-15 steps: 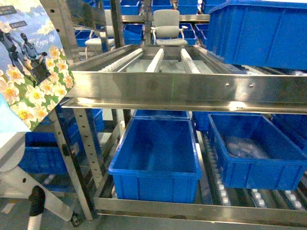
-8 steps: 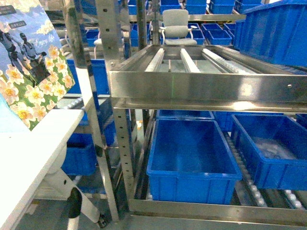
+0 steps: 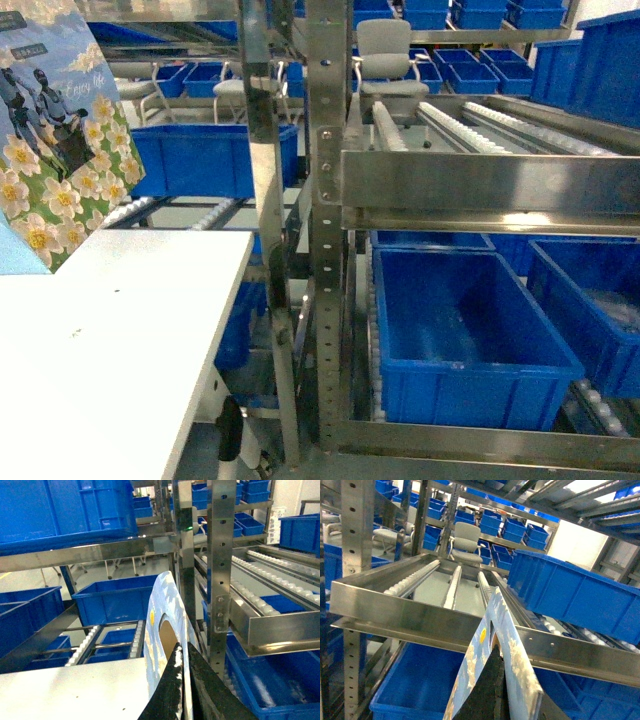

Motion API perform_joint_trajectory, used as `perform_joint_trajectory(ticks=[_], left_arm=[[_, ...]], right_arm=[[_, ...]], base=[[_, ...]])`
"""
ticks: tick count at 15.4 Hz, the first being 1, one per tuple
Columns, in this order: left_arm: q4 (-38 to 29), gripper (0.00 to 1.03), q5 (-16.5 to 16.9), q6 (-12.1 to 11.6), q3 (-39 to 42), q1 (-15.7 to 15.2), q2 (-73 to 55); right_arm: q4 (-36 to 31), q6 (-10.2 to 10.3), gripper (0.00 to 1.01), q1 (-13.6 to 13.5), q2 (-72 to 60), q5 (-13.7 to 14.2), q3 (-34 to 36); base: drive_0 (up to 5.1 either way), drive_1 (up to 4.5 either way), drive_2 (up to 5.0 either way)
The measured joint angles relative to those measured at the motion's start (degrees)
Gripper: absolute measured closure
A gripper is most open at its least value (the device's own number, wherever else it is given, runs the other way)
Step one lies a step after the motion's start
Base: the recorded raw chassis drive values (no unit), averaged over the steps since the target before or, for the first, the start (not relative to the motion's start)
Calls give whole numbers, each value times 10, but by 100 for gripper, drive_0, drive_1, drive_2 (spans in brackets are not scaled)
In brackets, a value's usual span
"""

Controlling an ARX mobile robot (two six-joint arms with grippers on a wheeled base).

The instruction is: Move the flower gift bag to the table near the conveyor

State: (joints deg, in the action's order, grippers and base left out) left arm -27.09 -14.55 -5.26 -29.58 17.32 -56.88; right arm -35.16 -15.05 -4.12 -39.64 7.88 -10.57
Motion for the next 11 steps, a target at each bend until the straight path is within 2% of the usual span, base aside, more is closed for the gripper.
perform_joint_trajectory(ticks=[11], left_arm=[[0,101,0,0,0,0,0]], right_arm=[[0,0,99,0,0,0,0]], base=[[-498,247,247]])
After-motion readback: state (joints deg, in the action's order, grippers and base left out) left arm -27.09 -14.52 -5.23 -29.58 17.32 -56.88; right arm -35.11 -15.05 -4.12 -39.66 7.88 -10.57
